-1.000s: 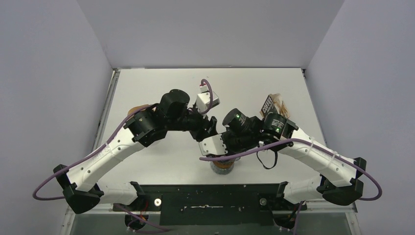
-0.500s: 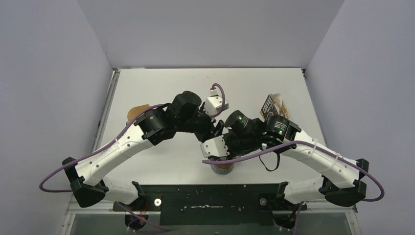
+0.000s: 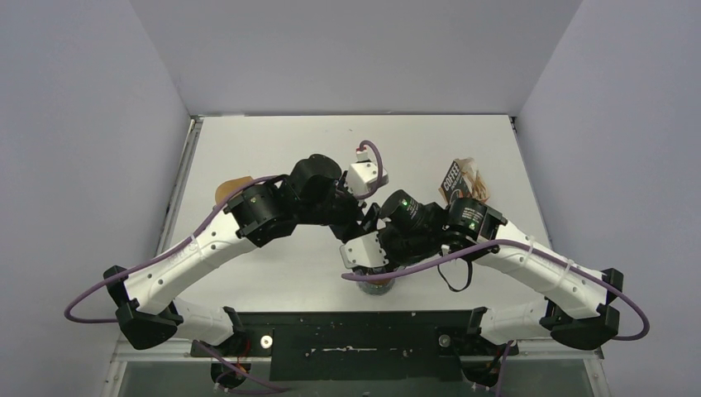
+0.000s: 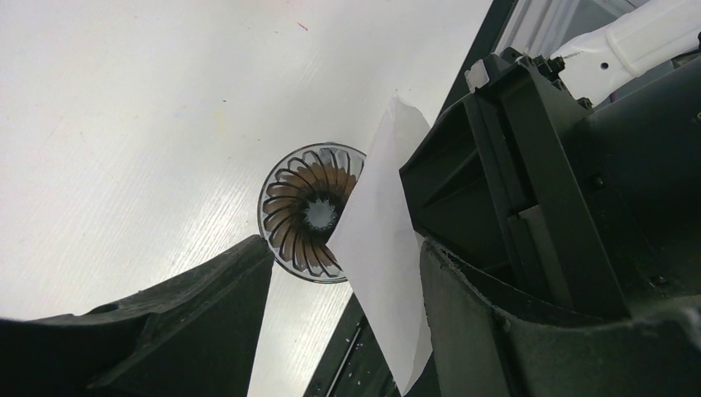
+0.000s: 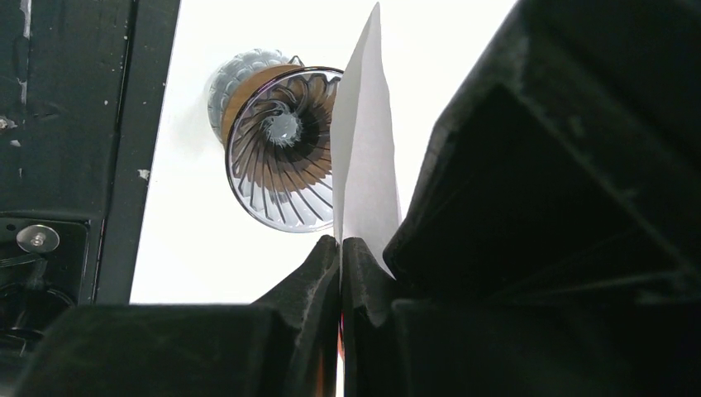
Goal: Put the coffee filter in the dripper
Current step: Place the coffee filter in the coffee dripper.
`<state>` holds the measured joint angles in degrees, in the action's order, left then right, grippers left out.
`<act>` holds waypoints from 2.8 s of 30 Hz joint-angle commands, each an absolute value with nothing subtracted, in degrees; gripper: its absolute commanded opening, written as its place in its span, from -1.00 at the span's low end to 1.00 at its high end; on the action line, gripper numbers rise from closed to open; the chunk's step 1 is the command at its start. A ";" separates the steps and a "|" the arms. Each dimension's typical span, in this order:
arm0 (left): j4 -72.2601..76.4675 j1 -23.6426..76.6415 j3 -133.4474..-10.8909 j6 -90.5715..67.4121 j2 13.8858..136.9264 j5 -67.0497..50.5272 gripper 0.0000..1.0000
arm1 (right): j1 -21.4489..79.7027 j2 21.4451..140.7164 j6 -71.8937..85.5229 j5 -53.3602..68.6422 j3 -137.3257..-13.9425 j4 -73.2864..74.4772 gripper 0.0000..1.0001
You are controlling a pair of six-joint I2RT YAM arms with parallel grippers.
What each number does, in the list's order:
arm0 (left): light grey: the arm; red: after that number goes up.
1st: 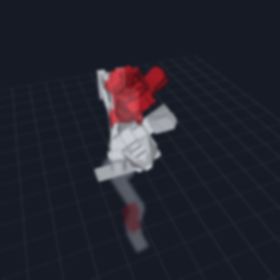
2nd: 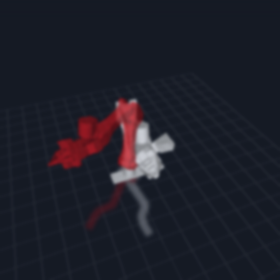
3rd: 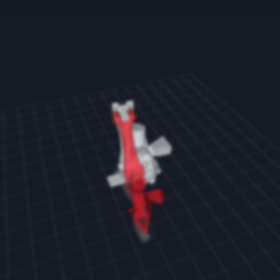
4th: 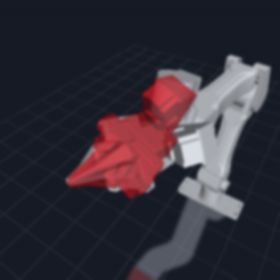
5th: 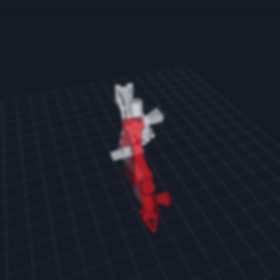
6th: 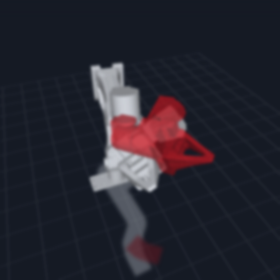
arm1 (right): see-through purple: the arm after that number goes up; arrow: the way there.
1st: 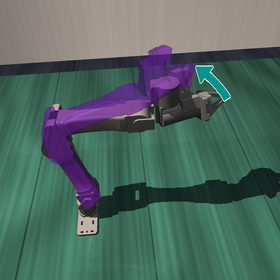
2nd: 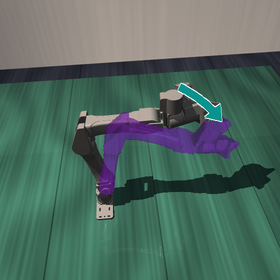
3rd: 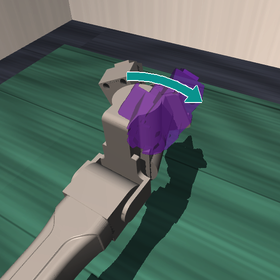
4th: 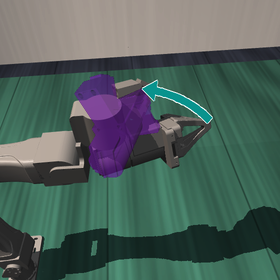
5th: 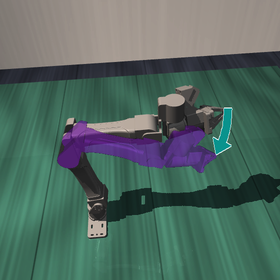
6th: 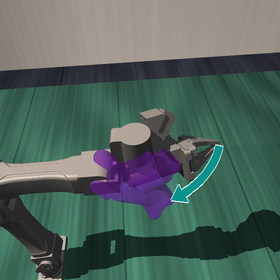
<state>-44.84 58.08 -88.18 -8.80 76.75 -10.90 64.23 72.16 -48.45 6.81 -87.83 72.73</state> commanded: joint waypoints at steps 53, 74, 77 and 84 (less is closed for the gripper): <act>-47.95 63.02 -90.18 -10.63 77.21 8.31 0.25 | 68.47 66.98 -50.02 4.48 -85.86 69.75 -1.00; -47.85 63.08 -89.15 -11.27 77.80 1.38 0.26 | 68.85 67.14 -49.48 1.32 -85.45 66.97 -1.00; -47.94 63.11 -89.50 -11.04 77.49 1.98 0.26 | 68.85 67.07 -49.48 1.24 -85.30 67.02 -1.00; -49.24 63.11 -90.95 -11.00 75.81 2.68 0.26 | 68.83 66.71 -50.08 0.73 -84.04 66.24 -1.00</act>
